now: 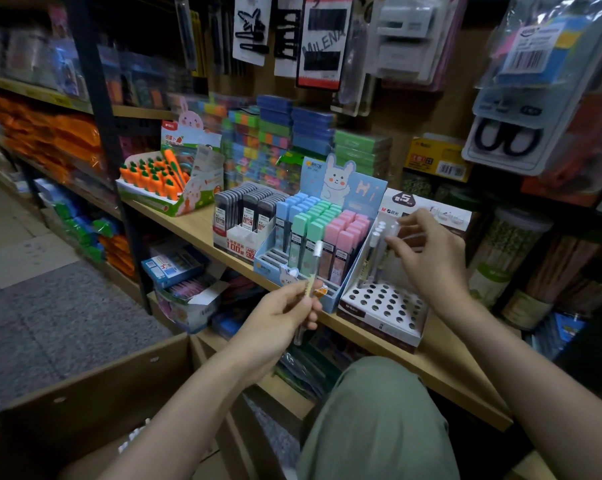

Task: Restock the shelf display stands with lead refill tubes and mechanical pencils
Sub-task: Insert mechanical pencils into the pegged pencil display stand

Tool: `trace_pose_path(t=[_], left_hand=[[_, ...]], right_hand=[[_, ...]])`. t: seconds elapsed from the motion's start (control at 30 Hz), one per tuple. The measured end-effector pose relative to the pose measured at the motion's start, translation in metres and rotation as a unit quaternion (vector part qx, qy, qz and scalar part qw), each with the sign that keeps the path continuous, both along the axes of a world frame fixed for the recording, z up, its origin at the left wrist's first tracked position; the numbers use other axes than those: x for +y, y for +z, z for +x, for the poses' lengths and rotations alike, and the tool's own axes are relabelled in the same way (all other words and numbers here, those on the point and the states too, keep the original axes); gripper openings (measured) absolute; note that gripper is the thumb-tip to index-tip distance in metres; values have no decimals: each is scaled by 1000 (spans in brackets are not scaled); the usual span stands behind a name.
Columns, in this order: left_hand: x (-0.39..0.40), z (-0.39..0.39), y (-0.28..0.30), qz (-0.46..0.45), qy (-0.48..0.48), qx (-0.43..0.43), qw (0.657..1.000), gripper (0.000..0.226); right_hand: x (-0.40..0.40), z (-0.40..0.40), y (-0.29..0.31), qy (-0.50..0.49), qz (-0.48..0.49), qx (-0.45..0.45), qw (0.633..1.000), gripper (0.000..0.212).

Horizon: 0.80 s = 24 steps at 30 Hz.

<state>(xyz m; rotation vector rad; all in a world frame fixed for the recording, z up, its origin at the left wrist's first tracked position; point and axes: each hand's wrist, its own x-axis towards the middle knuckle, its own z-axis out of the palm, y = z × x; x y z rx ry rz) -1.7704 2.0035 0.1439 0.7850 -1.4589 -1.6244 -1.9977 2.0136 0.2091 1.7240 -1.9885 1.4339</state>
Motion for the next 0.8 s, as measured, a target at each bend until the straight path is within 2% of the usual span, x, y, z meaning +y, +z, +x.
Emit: trace_pose_path(t=[0.1, 0.23, 0.5, 0.6, 0.7, 0.8], left_hand=[[3, 2, 1, -20, 2, 1, 1000, 26], [3, 3, 0, 10, 41, 34, 999, 21], [9, -5, 0, 59, 35, 60, 996, 24], [13, -7, 1, 60, 35, 70, 995, 21], [15, -12, 3, 34, 32, 65, 997, 20], [18, -23, 9, -1, 36, 42, 998, 22]], right_hand=[[0, -1, -1, -1, -21, -6, 1000, 17], [-2, 1, 0, -7, -16, -12, 1000, 14], [2, 3, -6, 0, 34, -17, 999, 14], [13, 3, -5, -3, 3, 8, 1000, 30], [32, 15, 2, 83, -46, -2, 996, 34], [40, 33, 3, 170, 16, -76, 982, 38]])
